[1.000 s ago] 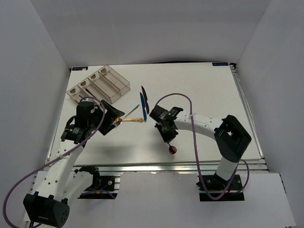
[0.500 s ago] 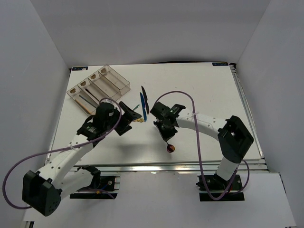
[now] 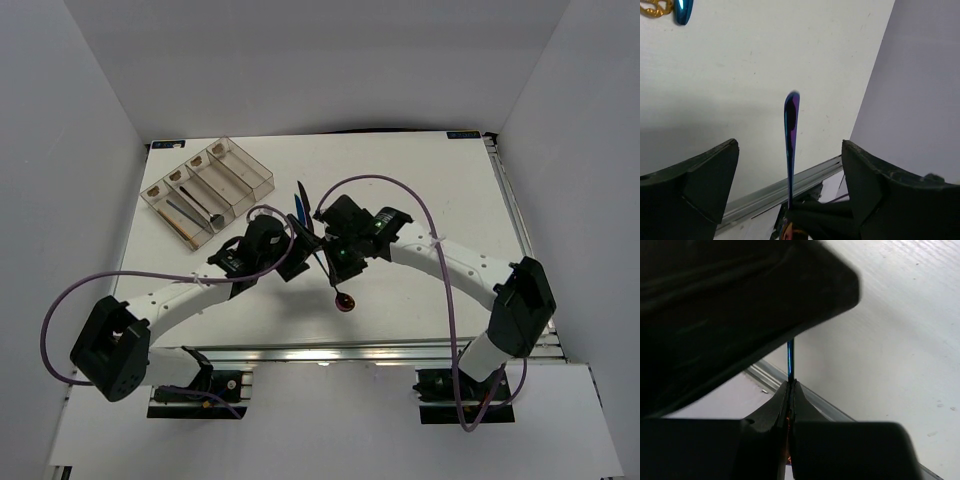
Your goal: Sort the eating utensils into containers
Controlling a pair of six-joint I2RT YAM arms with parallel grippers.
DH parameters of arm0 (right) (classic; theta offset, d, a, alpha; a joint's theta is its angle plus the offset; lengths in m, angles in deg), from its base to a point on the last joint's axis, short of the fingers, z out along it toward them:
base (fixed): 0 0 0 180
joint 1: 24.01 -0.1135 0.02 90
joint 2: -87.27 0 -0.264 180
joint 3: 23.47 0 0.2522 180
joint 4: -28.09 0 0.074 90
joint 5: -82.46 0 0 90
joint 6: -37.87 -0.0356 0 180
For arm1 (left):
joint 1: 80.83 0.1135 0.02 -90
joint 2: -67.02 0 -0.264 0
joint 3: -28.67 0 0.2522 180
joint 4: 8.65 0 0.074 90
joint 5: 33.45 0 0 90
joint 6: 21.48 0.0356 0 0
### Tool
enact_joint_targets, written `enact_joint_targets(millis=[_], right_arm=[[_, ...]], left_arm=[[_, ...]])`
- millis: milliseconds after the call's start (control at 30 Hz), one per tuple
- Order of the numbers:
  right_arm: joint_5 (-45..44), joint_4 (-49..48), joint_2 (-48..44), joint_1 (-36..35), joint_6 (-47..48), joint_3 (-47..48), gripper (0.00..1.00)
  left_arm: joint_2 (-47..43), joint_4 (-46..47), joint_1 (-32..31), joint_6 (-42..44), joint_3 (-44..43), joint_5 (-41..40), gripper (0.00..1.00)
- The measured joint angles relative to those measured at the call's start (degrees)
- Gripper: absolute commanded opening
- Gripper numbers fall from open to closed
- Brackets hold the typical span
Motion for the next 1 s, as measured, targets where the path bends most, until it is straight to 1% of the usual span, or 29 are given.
enact_joint_targets(millis=[33,67,100,133,167,200,267,300,333,367,400,467,500,533,567,633,700,800,833,900,1000], right_arm=[[0.66,-0.04,-0.33,0.00,-0.07,0.00,0.00],[1.20,-0.09,-0.66,0.00,-0.22,0.00,0.00],[1.79,-0.13,-1.01,0.00,-0.37,0.00,0.00],[2.32,-0.22,-1.31,0.00,-0.52,0.00,0.00],[2.78,-0.33,-1.62,0.00,-0.79,0.00,0.00],[3.10,-0.55,-1.88,0.00,-1.05,0.00,0.00],[3.52,-1.14,-2.14,0.00,-1.31,0.00,0.00],[3.50,-1.38,-2.14,0.00,-1.46,0.00,0.00],[3.26,-1.40,-2.12,0.00,-1.46,0.00,0.00],[2.91,-1.22,-2.14,0.07,-1.60,0.02,0.00],[2.99,-1.09,-2.12,0.33,-1.84,0.26,0.24],[2.36,-0.98,-2.03,0.61,-2.93,0.83,0.59],[1.86,-0.90,-2.03,0.90,-3.15,1.29,0.84],[1.31,-0.85,-2.12,1.18,-3.37,1.73,0.89],[1.01,-0.85,-2.16,1.36,-3.17,1.88,0.89],[0.17,-0.55,-3.04,3.08,-3.26,1.99,0.89],[-0.37,-0.59,-4.42,5.44,-3.34,1.99,0.89],[-2.08,1.01,-7.54,8.50,-2.49,1.90,0.89],[-2.56,1.53,-8.66,9.31,-2.16,1.86,0.89],[-2.97,2.19,-10.60,9.92,-1.49,1.53,0.89],[-2.80,3.02,-12.96,9.90,-1.01,0.11,0.89]], left_arm=[[0.44,0.66,0.00,-0.15,-0.13,-0.20,0.85],[0.72,1.42,0.00,-0.28,-0.13,-0.28,0.72],[0.94,2.12,0.00,-0.74,-0.13,-0.35,0.65],[1.14,2.62,-0.02,-0.66,-0.13,-0.37,0.51],[1.42,3.34,-0.07,-1.18,-0.17,-0.37,0.46],[1.64,3.85,-0.15,-1.14,-0.17,-0.35,0.38],[1.99,4.90,-0.33,-1.36,-0.20,-0.35,0.20],[2.19,5.20,-0.37,-1.31,-0.35,-0.35,0.06],[2.32,4.94,-0.39,-0.39,-0.59,-0.28,0.00],[2.36,4.04,-0.42,0.13,-0.79,-0.42,0.00],[2.49,2.93,-0.42,0.17,-1.46,-0.68,0.00],[2.58,0.26,-0.04,0.98,-3.63,-1.60,0.00],[2.58,-1.57,0.42,1.53,-5.31,-1.84,0.00],[2.58,-3.63,1.29,2.27,-7.10,-1.77,0.00],[2.58,-5.40,2.80,3.15,-8.87,-1.55,0.00],[2.54,-8.55,8.00,5.11,-11.96,-1.16,0.00],[2.73,-11.93,15.63,7.34,-14.88,0.15,0.00],[6.25,-18.88,28.46,13.70,-22.97,0.87,0.00],[8.59,-21.57,32.26,16.00,-27.02,0.46,0.00],[14.86,-26.27,37.92,20.92,-36.11,-1.07,0.00],[25.24,-32.74,43.01,27.21,-49.68,-3.91,0.00]])
